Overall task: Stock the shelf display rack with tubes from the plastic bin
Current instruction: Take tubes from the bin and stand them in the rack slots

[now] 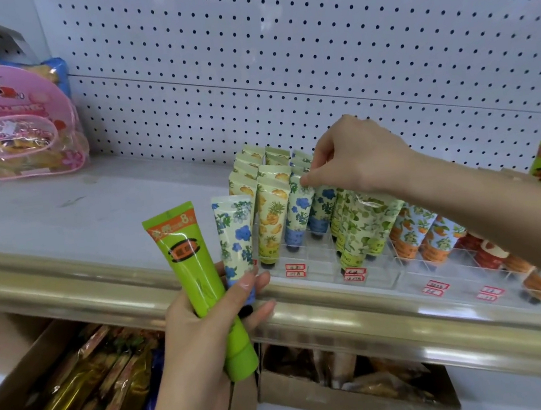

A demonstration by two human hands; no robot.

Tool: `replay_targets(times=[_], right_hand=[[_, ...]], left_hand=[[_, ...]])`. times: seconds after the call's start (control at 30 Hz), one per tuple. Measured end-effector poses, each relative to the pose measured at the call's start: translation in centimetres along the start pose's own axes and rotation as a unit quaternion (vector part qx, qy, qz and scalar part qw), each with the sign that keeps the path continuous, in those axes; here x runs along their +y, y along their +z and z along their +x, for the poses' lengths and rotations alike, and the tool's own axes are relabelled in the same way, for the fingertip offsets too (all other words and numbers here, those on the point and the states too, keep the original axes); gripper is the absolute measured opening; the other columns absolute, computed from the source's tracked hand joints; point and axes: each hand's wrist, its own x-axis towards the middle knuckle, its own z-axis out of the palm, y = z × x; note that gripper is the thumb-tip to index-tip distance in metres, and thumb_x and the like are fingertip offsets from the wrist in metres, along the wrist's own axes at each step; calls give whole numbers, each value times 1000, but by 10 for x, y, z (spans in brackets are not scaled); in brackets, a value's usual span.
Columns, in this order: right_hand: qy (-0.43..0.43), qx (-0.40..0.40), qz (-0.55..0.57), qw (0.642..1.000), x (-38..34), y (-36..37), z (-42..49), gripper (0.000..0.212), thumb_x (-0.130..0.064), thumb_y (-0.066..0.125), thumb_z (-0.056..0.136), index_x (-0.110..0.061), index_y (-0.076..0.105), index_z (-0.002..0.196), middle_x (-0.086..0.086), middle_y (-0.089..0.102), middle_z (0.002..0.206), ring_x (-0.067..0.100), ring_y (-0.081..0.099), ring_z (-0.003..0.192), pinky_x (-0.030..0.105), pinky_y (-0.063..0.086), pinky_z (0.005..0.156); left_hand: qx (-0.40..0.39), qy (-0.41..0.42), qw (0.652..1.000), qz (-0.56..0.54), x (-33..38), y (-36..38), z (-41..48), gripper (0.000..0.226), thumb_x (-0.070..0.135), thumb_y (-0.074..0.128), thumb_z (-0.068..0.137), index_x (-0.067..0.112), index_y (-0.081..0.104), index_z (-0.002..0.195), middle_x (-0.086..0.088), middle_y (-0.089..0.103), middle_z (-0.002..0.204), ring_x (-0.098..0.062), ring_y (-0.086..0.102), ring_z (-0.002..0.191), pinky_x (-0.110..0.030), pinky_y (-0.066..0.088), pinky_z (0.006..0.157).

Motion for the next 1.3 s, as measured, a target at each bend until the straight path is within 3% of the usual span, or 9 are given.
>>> replay_targets(times=[0.27,0.5,0.63,0.77,0.9,1.03,1.13,1.2,1.3], right_hand=[[-14,-16,13,1000,3,-2,-2,18,-38,74,76,-22,69,71,-3,68,71,15,64,73,30,52,69],[-103,39,107,988,2,-31,-19,16,-34,71,80,-20,69,75,-7,48,57,5,41,48,10,29,43],[-168,-61,212,961,-7,-38,-38,26,-39,69,78,-14,74,80,-5,56,60,0,44,51,10,36,51],[-206,-139,214,945,-9,-37,-51,22,-30,74,76,-9,75,78,-9,57,55,-1,43,48,6,32,48],[-171,-165,197,951,-4,-43,-53,13,-25,80,71,-13,74,72,-6,62,59,-1,47,50,9,38,51],[-156,-175,174,957,-5,-57,-61,12,-27,79,71,-17,74,67,-8,61,54,-2,47,47,7,37,49],[-123,-125,153,973,-5,-73,-60,17,-35,78,68,-19,74,66,-3,65,58,-1,52,52,13,44,57],[-84,-81,145,983,-4,-82,-54,17,-36,79,68,-19,75,67,-6,65,59,4,55,60,22,45,64],[-51,-38,127,990,-7,-83,-47,17,-31,78,72,-16,72,65,-12,55,46,7,47,54,23,38,55]], left_hand=[[-4,0,1000,-6,1,2,0,36,7,66,68,8,60,103,-12,75,86,-25,74,84,-28,59,56],[-55,7,998,15,5,3,-5,37,5,66,63,3,63,100,-14,75,87,-24,74,82,-26,57,54],[-67,-6,998,19,2,9,-8,41,6,70,53,4,58,93,-19,74,85,-28,74,79,-28,57,52],[-82,-13,996,22,-3,16,-13,40,5,70,53,5,55,90,-16,75,86,-29,74,80,-30,58,54],[-93,-12,995,27,-7,20,-16,41,8,72,53,5,55,91,-18,74,89,-31,73,82,-31,58,55],[-91,-2,995,31,-10,22,-17,37,26,66,64,5,62,94,-12,75,92,-29,74,82,-33,60,58],[-51,12,998,40,-8,19,-12,41,39,58,70,6,66,94,-3,74,81,-20,72,72,-30,58,55],[-40,8,999,24,-7,17,-10,41,42,56,73,9,66,94,-3,63,68,-15,62,57,-26,51,47],[-34,1,999,9,-5,16,-10,38,42,55,76,12,63,98,-2,50,60,-11,45,44,-23,39,37]])
